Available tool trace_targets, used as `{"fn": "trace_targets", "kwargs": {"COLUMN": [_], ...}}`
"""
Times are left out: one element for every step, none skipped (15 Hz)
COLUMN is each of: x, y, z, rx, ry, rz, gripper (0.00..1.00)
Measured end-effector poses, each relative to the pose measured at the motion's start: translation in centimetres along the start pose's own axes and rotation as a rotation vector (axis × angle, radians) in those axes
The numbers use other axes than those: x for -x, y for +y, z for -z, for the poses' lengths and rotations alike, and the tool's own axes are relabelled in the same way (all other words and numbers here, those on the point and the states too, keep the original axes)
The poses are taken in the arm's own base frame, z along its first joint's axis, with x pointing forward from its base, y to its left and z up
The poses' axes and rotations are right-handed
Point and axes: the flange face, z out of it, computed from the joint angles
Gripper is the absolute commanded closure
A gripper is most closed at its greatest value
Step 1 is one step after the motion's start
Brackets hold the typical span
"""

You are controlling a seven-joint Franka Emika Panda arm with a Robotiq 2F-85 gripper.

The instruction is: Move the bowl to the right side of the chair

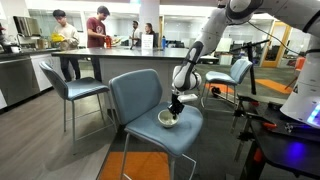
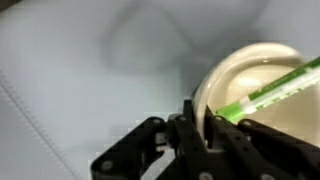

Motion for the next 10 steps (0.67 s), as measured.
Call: {"fn": "trace_targets", "kwargs": {"x": [-0.7, -1.4, -2.2, -3.0, -3.9, -4.6, -5.3, -5.7, -6.0, -6.0], "y": [1.2, 2.3, 3.5, 4.6, 5.6, 6.4, 7.0, 7.5, 7.9, 8.2], "z": [0.3, 0.6, 1.0, 1.3, 1.8, 2.2, 2.5, 2.7, 2.7, 2.6], "rx": [0.012, 0.024, 0.034, 0.04, 0.042, 0.04, 0.035, 0.029, 0.022, 0.015], "ry": [0.01, 0.018, 0.026, 0.03, 0.031, 0.026, 0.014, -0.006, -0.028, -0.056], "rz": [-0.029, -0.052, -0.076, -0.099, -0.117, -0.134, -0.151, -0.167, -0.182, -0.198], "gripper": [0.97, 0.97, 0.97, 0.97, 0.97, 0.97, 0.97, 0.97, 0.97, 0.97]}}
